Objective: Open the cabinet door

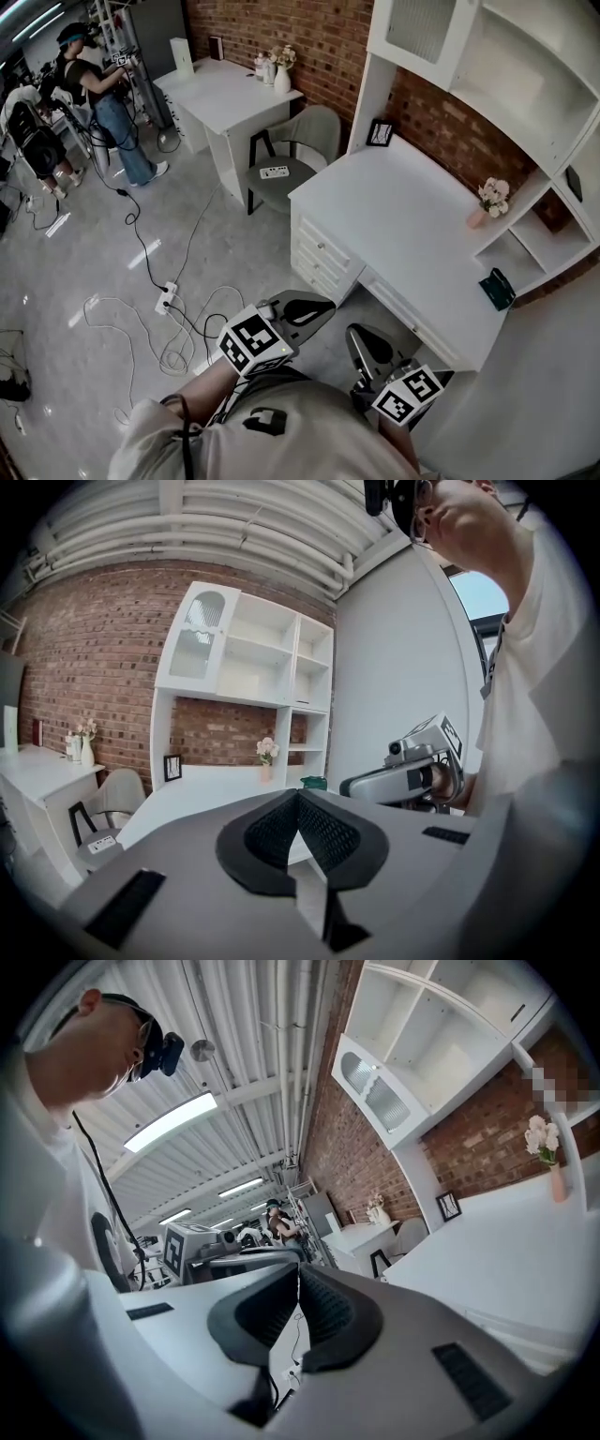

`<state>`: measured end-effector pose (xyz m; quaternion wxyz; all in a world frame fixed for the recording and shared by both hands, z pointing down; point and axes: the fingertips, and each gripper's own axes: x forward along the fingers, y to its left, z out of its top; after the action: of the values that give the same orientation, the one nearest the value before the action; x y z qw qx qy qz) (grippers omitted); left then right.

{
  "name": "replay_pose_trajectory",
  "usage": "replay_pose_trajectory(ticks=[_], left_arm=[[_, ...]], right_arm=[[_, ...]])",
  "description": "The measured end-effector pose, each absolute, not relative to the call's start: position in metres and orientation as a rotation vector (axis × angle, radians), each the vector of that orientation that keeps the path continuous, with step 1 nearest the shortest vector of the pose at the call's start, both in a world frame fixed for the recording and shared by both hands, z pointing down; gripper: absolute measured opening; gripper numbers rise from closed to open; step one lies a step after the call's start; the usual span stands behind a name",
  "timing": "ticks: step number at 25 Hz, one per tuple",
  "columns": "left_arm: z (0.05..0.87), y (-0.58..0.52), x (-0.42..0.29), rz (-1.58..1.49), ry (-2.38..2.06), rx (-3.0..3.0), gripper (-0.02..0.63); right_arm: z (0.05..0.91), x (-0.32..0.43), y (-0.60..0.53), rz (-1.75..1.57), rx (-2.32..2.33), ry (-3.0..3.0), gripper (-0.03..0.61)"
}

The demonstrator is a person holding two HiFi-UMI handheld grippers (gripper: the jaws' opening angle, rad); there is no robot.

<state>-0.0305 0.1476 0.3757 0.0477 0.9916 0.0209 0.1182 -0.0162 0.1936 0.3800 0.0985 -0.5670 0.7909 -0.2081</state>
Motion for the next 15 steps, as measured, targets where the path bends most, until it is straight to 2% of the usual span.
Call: replay_pose_trajectory(ticks=[5, 12, 15], left_arm=[[0.376, 0.159, -0.025, 0.367, 0.013, 3.048, 0.017], [0.369, 0.153, -0.028, 0.365, -0.121, 3.089, 0.015], [0.365, 0.145, -0.03, 0.34, -0.157, 3.097, 0.017]], right_arm=[[0.375, -0.005, 0.195, -0.523, -1.682, 2.396, 0.026], [0.357, -0.007, 0.183, -0.152, -1.679, 2.578, 0.026], [0.351, -0.013, 0.174, -0.087, -1.635, 2.609, 0.026]])
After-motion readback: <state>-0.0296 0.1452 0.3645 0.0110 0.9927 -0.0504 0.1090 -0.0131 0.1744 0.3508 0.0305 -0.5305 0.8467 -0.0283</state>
